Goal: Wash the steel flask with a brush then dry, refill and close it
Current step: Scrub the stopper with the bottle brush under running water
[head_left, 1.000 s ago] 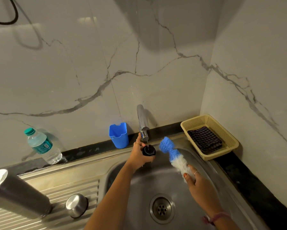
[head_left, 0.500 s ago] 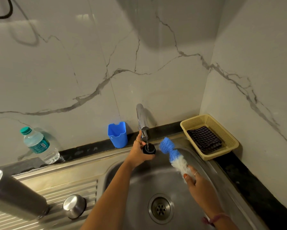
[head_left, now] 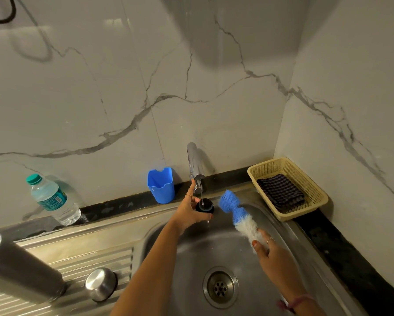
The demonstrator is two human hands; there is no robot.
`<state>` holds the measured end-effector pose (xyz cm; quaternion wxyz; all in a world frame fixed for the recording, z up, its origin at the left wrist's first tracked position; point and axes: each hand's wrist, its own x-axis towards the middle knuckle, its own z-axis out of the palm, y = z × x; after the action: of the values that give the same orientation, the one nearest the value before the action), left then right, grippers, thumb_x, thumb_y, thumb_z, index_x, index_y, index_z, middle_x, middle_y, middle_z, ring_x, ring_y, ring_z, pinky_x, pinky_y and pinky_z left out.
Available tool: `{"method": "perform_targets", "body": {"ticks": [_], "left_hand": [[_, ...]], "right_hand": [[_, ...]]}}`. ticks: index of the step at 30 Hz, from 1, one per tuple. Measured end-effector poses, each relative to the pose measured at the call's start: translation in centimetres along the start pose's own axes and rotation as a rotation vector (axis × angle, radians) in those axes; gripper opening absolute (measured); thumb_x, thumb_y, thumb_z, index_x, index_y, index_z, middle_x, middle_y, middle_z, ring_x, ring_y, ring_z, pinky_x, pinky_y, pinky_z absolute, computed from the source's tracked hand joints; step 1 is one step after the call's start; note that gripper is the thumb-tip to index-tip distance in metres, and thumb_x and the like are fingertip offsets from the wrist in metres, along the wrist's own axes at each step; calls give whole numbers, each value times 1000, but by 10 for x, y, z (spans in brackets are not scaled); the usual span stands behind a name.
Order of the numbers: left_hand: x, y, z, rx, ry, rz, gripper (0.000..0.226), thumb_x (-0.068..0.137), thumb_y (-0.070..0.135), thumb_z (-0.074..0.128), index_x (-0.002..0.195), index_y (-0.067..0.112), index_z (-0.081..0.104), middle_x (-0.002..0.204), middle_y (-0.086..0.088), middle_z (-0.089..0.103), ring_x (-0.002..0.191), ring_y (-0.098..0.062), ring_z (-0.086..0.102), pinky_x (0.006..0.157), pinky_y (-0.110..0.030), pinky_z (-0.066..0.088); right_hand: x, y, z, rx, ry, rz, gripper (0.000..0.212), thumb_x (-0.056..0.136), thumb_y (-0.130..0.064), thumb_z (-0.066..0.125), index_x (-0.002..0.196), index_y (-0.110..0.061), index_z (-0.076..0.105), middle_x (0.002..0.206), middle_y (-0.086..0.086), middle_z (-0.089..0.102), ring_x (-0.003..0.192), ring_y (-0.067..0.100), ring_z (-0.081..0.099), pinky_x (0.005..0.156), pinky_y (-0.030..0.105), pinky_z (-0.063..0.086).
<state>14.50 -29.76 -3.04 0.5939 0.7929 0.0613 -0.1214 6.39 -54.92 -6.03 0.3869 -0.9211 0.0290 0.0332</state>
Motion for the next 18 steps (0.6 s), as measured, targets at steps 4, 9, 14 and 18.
{"method": "perform_targets", "body": {"ticks": [4,9,14,18], "left_hand": [[3,6,-1,28,-26,4,121,75,-3,81,157,38,1,118,-1,53,109,-14,59,102,-32,49],[2,8,1,66,-21,21,121,76,-3,80,159,31,-2,106,1,56,100,-8,59,100,-28,41],[0,3,7,69,43,52,119,74,0,83,159,26,4,113,-1,57,107,-10,58,106,-30,38],[-15,-14,12,41,107,50,103,73,4,84,151,24,20,118,1,60,113,-13,58,101,-30,46]], "right_hand": [[0,-2,1,-8,-15,4,53,98,-40,44,146,-23,34,115,5,67,99,16,65,79,22,50],[0,-4,2,-17,-27,13,53,97,-42,45,146,-25,35,114,5,68,97,15,65,78,24,51],[-1,-4,-3,-4,-30,15,52,97,-40,46,145,-24,36,114,5,67,98,16,64,76,23,49],[-5,-5,-11,-16,-49,5,51,97,-39,47,145,-25,38,114,6,67,98,18,63,74,23,46]]}}
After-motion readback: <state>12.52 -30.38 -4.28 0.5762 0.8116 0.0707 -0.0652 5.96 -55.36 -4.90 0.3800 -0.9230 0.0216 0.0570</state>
